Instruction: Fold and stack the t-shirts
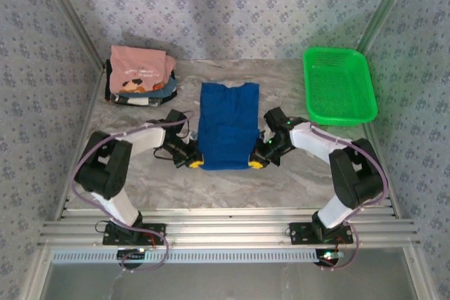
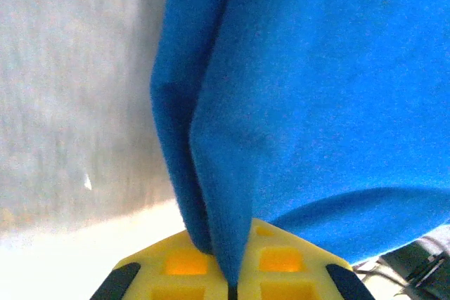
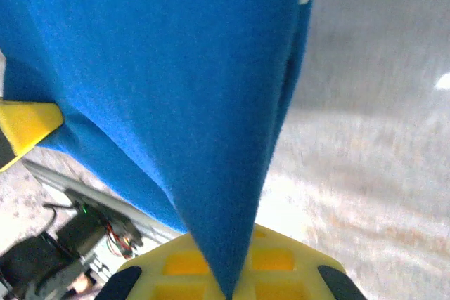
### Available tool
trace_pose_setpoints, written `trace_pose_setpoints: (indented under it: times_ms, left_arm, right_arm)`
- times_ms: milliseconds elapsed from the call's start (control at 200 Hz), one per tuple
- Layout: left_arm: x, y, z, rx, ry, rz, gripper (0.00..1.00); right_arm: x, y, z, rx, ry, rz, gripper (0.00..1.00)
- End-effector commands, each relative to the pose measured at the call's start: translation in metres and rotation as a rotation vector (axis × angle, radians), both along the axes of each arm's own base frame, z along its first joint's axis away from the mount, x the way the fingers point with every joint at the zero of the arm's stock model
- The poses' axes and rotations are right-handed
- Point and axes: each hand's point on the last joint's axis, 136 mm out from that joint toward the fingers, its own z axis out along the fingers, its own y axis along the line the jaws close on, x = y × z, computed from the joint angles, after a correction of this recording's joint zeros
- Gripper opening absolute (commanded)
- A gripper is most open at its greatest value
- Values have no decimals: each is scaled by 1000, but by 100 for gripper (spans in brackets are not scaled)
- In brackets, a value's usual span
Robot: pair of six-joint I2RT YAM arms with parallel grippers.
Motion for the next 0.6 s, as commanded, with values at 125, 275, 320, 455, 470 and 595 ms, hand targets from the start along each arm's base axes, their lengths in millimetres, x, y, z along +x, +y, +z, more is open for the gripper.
trace_pose_setpoints:
  times_ms: [125,275,320,455,470,595]
  left_arm:
    - [-58,29,13,132,85,60,0]
    - [-65,36,38,130,54,80,0]
    - [-63,36,47,120,43,87,0]
    - [-39,30,74,50,-11,126,0]
    - [-36,29,77,43,-17,129,0]
    - [-8,30,97,-9,-56,163,0]
  right_arm:
    - [-72,11,8,-17,145,96,0]
    - [-70,13,29,-18,113,126,0]
    - [-66,14,37,-12,99,131,0]
    - [-44,20,63,16,44,138,0]
    - [-41,20,65,18,38,139,0]
    - [-17,23,80,41,-5,141,0]
